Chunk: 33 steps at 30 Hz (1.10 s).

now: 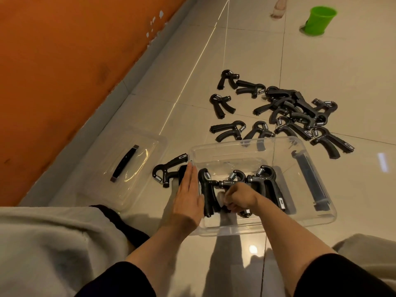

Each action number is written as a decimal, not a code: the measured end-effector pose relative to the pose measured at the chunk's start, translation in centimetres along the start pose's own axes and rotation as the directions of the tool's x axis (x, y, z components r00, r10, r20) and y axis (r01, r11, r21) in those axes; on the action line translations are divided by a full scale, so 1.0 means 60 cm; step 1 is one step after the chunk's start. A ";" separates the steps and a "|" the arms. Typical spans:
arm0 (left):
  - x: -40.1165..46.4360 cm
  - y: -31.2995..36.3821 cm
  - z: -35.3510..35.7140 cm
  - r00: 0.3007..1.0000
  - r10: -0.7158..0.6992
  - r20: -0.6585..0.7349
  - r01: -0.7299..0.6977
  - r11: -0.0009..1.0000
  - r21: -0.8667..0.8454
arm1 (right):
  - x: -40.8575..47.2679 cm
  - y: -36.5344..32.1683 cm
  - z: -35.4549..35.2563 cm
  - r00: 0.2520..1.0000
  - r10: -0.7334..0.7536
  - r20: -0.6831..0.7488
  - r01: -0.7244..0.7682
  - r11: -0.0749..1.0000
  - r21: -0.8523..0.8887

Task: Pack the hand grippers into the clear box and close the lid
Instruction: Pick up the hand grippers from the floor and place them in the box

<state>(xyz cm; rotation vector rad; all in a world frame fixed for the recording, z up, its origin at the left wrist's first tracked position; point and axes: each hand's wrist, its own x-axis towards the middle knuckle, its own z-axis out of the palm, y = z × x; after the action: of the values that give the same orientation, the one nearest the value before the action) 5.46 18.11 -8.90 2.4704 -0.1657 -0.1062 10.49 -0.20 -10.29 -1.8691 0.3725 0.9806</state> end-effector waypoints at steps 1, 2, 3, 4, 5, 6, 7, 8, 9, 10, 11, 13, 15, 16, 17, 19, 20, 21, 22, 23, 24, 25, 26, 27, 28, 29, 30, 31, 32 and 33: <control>0.001 0.002 -0.004 0.999 -0.039 0.031 0.039 0.999 0.016 | -0.012 0.001 -0.017 1.000 -0.004 -0.030 0.005 0.999 0.049; 0.000 0.009 -0.013 0.996 -0.066 0.057 0.066 0.998 0.006 | -0.025 -0.003 -0.032 0.998 -0.007 -0.060 0.013 0.994 0.107; -0.001 0.019 -0.024 0.993 -0.089 0.072 0.092 0.995 -0.031 | -0.040 -0.011 -0.044 0.995 -0.018 -0.095 0.032 0.988 0.154; -0.004 0.030 -0.037 0.991 -0.113 0.069 0.118 0.991 -0.071 | -0.057 -0.024 -0.053 0.991 -0.045 -0.129 0.067 0.983 0.170; -0.009 0.036 -0.049 0.988 -0.145 0.060 0.150 0.984 -0.099 | -0.073 -0.041 -0.057 0.983 -0.089 -0.161 0.117 0.978 0.173; -0.013 0.043 -0.063 0.981 -0.187 0.048 0.191 0.976 -0.109 | -0.090 -0.063 -0.056 0.971 -0.141 -0.192 0.176 0.968 0.177; -0.015 0.042 -0.075 0.973 -0.228 0.036 0.230 0.967 -0.113 | -0.106 -0.088 -0.051 0.955 -0.197 -0.221 0.241 0.951 0.192; -0.015 0.038 -0.085 0.964 -0.264 0.027 0.266 0.957 -0.114 | -0.118 -0.112 -0.041 0.936 -0.251 -0.248 0.304 0.930 0.206; -0.013 0.030 -0.095 0.957 -0.289 0.018 0.289 0.950 -0.119 | -0.125 -0.135 -0.027 0.913 -0.300 -0.275 0.361 0.910 0.206; -0.013 0.018 -0.103 0.953 -0.303 0.010 0.302 0.947 -0.106 | -0.126 -0.158 -0.009 0.887 -0.349 -0.302 0.412 0.893 0.180; -0.012 0.002 -0.109 0.951 -0.309 0.002 0.309 0.948 -0.080 | -0.122 -0.179 0.014 0.856 -0.398 -0.331 0.460 0.878 0.133; -0.018 -0.025 -0.127 0.941 -0.338 -0.004 0.338 0.940 -0.044 | -0.101 -0.211 0.065 0.774 -0.487 -0.404 0.528 0.849 -0.010; -0.024 -0.059 -0.142 0.926 -0.378 -0.015 0.378 0.925 -0.029 | -0.076 -0.232 0.120 0.718 -0.535 -0.446 0.531 0.835 -0.147; -0.026 -0.077 -0.147 0.917 -0.399 -0.018 0.398 0.917 -0.028 | -0.064 -0.240 0.148 0.709 -0.544 -0.450 0.521 0.833 -0.186; -0.026 -0.094 -0.152 0.911 -0.411 -0.025 0.410 0.912 -0.031 | -0.051 -0.245 0.173 0.710 -0.545 -0.446 0.510 0.835 -0.208; -0.018 -0.127 -0.156 0.896 -0.444 -0.027 0.442 0.896 -0.049 | -0.027 -0.254 0.219 0.739 -0.526 -0.421 0.479 0.850 -0.221; -0.013 -0.142 -0.156 0.891 -0.453 -0.025 0.451 0.891 -0.058 | -0.013 -0.254 0.239 0.769 -0.502 -0.397 0.443 0.865 -0.235; -0.008 -0.156 -0.156 0.891 -0.452 -0.033 0.449 0.891 -0.073 | 0.003 -0.251 0.257 0.801 -0.478 -0.361 0.402 0.876 -0.268; -0.002 -0.169 -0.155 0.890 -0.454 -0.043 0.450 0.889 -0.085 | 0.021 -0.245 0.273 0.834 -0.450 -0.319 0.356 0.881 -0.313; 0.004 -0.179 -0.154 0.887 -0.460 -0.048 0.455 0.886 -0.095 | 0.038 -0.236 0.287 0.859 -0.424 -0.287 0.313 0.879 -0.359; 0.011 -0.191 -0.152 0.882 -0.470 -0.046 0.463 0.880 -0.103 | 0.055 -0.225 0.299 0.879 -0.393 -0.271 0.271 0.878 -0.393; 0.020 -0.200 -0.149 0.876 -0.480 -0.035 0.474 0.873 -0.113 | 0.071 -0.215 0.309 0.894 -0.360 -0.266 0.230 0.879 -0.418; 0.030 -0.210 -0.145 0.874 -0.485 -0.023 0.479 0.870 -0.118 | 0.086 -0.206 0.315 0.905 -0.329 -0.268 0.189 0.878 -0.440; 0.040 -0.219 -0.141 0.874 -0.485 -0.010 0.481 0.869 -0.119 | 0.100 -0.200 0.319 0.909 -0.308 -0.280 0.148 0.868 -0.474; 0.048 -0.227 -0.137 0.875 -0.484 0.005 0.481 0.868 -0.119 | 0.111 -0.195 0.321 0.908 -0.294 -0.300 0.104 0.849 -0.518; 0.055 -0.233 -0.132 0.874 -0.486 0.027 0.485 0.866 -0.123 | 0.121 -0.192 0.322 0.901 -0.288 -0.323 0.063 0.825 -0.562; 0.061 -0.241 -0.127 0.873 -0.485 0.052 0.487 0.864 -0.125 | 0.130 -0.190 0.321 0.890 -0.294 -0.348 0.030 0.800 -0.599; 0.065 -0.248 -0.122 0.871 -0.485 0.078 0.491 0.862 -0.125 | 0.139 -0.190 0.321 0.879 -0.302 -0.370 0.005 0.780 -0.626; 0.068 -0.256 -0.118 0.869 -0.485 0.101 0.495 0.860 -0.126 | 0.149 -0.188 0.322 0.873 -0.302 -0.384 -0.020 0.764 -0.645; 0.071 -0.264 -0.114 0.864 -0.488 0.123 0.501 0.856 -0.127 | 0.160 -0.186 0.323 0.872 -0.291 -0.393 -0.045 0.753 -0.656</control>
<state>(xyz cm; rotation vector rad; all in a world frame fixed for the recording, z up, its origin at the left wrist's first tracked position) 11.95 34.01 -13.47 2.2959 0.4363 -0.4314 14.37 23.34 -14.99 -2.7594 0.1826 0.5623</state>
